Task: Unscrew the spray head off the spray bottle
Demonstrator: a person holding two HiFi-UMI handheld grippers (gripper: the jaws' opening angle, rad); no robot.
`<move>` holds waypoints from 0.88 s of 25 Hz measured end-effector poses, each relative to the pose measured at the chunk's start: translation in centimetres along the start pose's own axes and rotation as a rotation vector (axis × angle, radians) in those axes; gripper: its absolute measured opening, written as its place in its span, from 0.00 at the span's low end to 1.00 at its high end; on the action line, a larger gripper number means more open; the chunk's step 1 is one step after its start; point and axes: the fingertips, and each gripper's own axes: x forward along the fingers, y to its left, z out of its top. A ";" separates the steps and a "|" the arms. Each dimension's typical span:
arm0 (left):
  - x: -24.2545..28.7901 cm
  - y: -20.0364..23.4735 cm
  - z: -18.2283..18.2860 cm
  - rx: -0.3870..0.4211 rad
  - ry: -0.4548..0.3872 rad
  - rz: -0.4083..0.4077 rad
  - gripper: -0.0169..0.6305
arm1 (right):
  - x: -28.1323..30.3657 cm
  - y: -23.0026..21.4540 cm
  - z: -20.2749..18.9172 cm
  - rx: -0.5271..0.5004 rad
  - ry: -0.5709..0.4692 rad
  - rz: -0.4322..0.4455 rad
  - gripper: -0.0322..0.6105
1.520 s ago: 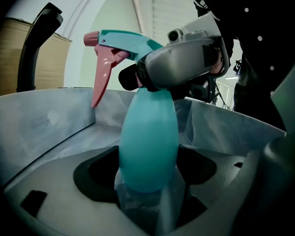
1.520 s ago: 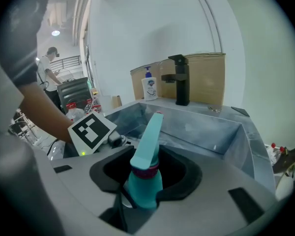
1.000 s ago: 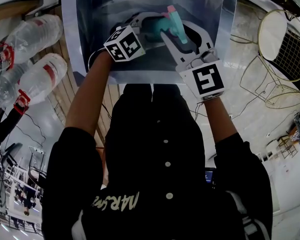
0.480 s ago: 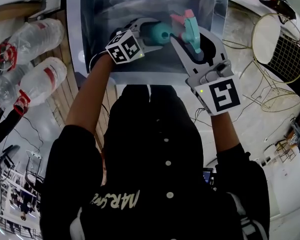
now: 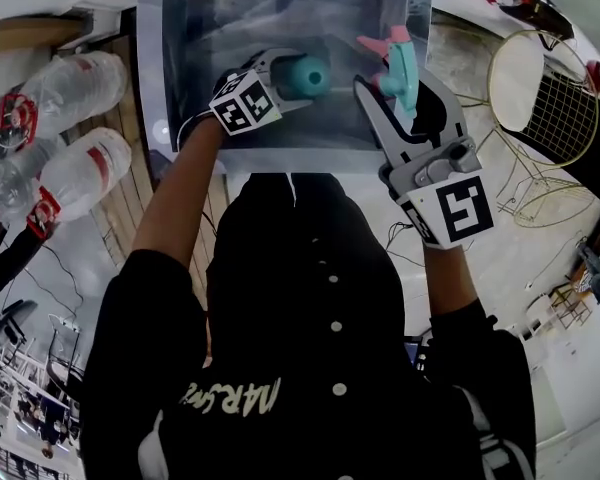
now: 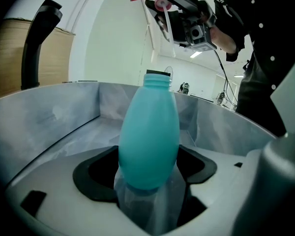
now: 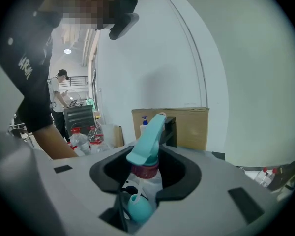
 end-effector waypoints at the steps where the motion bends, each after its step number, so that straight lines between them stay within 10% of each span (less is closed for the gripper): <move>1: 0.0 0.0 0.0 -0.001 0.001 0.002 0.62 | -0.1 -0.1 0.0 0.002 -0.002 -0.003 0.30; 19: -7.1 -0.7 2.1 0.060 0.053 0.104 0.61 | -2.5 -0.3 1.0 -0.011 -0.024 -0.053 0.30; 22: -10.4 -0.1 2.6 0.064 0.047 0.220 0.40 | -2.5 -0.1 1.0 -0.037 -0.021 -0.050 0.30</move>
